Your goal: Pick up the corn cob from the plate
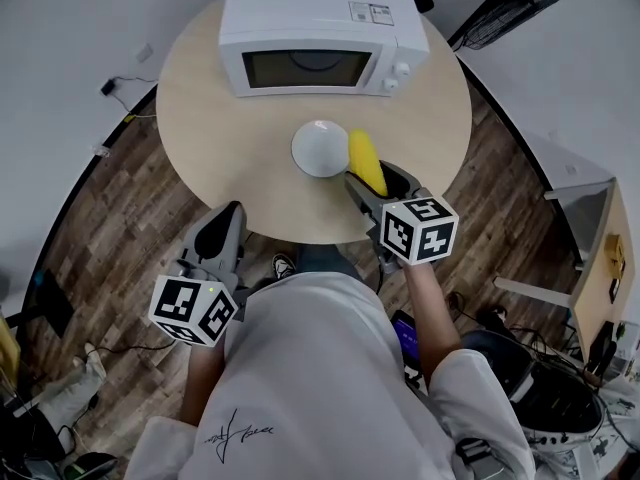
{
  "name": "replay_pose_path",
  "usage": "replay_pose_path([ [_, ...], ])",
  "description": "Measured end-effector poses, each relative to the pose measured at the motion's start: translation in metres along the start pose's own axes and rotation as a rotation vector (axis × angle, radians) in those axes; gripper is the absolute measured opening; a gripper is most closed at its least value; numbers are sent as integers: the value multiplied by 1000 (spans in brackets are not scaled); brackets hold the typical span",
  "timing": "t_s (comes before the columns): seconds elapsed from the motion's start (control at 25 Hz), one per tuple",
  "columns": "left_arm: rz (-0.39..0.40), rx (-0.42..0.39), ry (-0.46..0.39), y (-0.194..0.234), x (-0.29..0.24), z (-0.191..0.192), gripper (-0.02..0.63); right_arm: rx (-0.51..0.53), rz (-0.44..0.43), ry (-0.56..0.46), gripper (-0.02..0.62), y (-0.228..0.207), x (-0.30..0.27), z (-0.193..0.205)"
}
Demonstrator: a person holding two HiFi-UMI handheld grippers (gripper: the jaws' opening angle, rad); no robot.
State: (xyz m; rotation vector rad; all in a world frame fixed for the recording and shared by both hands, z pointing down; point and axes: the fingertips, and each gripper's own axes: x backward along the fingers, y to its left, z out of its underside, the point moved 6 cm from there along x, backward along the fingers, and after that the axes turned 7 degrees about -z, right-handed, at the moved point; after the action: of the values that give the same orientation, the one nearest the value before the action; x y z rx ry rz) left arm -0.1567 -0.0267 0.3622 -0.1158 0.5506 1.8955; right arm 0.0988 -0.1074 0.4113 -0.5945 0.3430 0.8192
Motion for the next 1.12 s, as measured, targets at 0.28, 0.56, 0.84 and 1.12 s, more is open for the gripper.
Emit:
replay_pose_path([
  [0.28,2,-20,13,2,0,2,-9,-8,15,-63,265,7,21,-6],
  [0.56,8,-8,23,4,-1,6,-9,-14,35,-109,265,11,39,-4],
  [0.84,-13,29,5,10,2,2,-9,-45,48,-148,266,15,50,1],
  [1.12,-34,41,-2,10,10,3,-11,-35,61,-188,265,27,63,1],
])
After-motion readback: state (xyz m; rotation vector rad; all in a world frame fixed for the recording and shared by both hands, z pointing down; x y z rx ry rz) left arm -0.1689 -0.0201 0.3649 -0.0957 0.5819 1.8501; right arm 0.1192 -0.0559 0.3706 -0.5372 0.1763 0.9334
